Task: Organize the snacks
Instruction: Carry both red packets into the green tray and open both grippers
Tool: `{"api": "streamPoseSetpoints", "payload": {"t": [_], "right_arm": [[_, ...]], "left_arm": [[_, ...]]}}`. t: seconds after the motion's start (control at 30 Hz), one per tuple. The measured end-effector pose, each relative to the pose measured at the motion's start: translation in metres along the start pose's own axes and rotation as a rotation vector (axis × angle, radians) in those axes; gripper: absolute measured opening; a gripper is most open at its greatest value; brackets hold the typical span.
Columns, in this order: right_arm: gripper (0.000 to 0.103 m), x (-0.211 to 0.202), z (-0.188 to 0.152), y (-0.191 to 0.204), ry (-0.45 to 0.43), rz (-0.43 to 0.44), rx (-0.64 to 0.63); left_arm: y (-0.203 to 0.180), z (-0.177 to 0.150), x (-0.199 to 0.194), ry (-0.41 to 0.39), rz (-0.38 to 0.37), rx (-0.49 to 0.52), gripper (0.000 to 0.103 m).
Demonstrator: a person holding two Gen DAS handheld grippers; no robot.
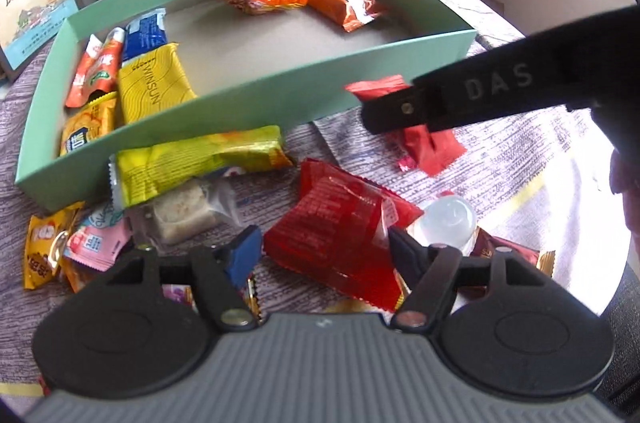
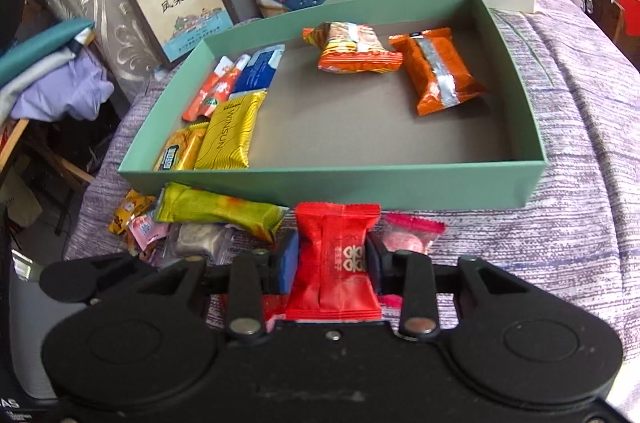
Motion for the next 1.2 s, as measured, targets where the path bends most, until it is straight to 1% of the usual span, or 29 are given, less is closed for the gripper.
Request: {"api": "streamPoseSetpoints", "payload": {"t": [0.03,0.07,0.13,0.17,0.2,0.27,0.33,0.4,0.43,0.5,0.57,0.7,0.87,1.1,1.2], "right_arm": [[0.034,-0.001,0.000,-0.005,-0.001,0.003,0.012],[0.034,-0.002,-0.001,-0.007,-0.002,0.007,0.019],[0.034,-0.005,-0.002,-0.011,-0.006,0.016,0.035],[0.034,-0.006,-0.002,-0.013,-0.008,0.022,0.042],[0.034,-0.007,-0.001,-0.014,-0.010,0.026,0.046],[0.034,-0.009,-0.001,-0.017,-0.017,0.031,0.056],[0.034,-0.012,-0.001,-0.022,-0.021,0.035,0.065],[0.034,-0.015,-0.003,-0.026,-0.026,0.036,0.074],[0.034,-0.016,-0.004,-0.027,-0.027,0.035,0.079],[0.034,-0.017,-0.005,-0.030,-0.030,0.033,0.090],[0.034,-0.019,-0.005,-0.033,-0.032,0.033,0.099],[0.034,-0.022,-0.006,-0.036,-0.038,0.034,0.113],[0.034,-0.028,-0.003,-0.031,-0.050,0.046,0.116],[0.034,-0.043,0.019,-0.028,-0.103,0.048,0.110],[0.034,-0.047,0.030,-0.030,-0.123,0.039,0.110]], "left_arm": [[0.001,0.002,0.000,0.001,0.002,-0.005,0.071],[0.002,0.004,-0.001,-0.002,0.008,-0.007,0.074],[0.002,0.009,-0.003,-0.011,0.028,0.005,0.082],[0.001,0.011,-0.003,-0.012,0.036,0.018,0.087],[-0.001,0.013,-0.002,-0.010,0.042,0.034,0.090],[-0.006,0.015,0.004,0.004,0.053,0.072,0.090],[-0.011,0.013,0.012,0.026,0.060,0.101,0.088],[-0.017,0.011,0.018,0.047,0.047,0.115,0.066],[-0.019,0.010,0.018,0.045,0.050,0.122,0.065],[-0.023,0.009,0.016,0.034,0.058,0.130,0.060],[-0.023,0.008,0.012,0.029,0.054,0.102,0.058],[-0.018,0.007,0.002,0.018,0.031,0.032,0.058],[-0.011,0.015,-0.017,-0.021,0.019,-0.027,0.058],[0.004,0.050,-0.050,-0.129,0.020,-0.081,0.058],[0.014,0.066,-0.058,-0.161,0.029,-0.105,0.058]]}}
Point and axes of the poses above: each gripper's, at about its wrist camera, not at the fingertips, and x roughly the way its jaws point, y to its left, z to its top, the point moved 10 cm from there along x, roughly the way its jaws point, and after that the axes turned 6 degrees about -z, right-handed, at the moved point
